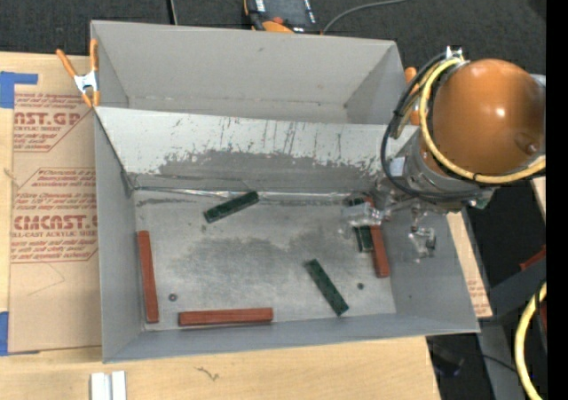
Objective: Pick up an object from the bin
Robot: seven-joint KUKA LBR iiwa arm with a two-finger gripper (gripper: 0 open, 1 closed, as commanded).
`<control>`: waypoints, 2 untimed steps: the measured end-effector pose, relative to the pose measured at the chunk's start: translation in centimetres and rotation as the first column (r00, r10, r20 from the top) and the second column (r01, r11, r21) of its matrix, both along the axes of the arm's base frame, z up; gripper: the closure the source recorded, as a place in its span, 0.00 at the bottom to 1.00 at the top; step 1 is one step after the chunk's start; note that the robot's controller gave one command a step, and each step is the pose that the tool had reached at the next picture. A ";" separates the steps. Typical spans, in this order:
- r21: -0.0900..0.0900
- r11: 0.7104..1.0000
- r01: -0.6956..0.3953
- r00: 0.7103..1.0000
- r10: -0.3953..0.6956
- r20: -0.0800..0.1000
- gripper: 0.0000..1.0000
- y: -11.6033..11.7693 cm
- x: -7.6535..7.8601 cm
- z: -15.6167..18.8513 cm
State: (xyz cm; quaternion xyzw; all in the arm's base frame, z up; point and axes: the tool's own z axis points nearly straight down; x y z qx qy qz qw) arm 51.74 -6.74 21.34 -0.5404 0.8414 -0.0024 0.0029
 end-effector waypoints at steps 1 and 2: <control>0.007 0.962 -0.272 0.962 0.272 -0.014 0.00 7.0 -3.8 -12.8; 0.002 0.971 -0.239 0.971 0.239 -0.008 0.00 2.3 -1.8 -14.2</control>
Offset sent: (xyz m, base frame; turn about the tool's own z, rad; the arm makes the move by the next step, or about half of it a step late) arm -0.0350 0.0663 -0.1242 -0.2706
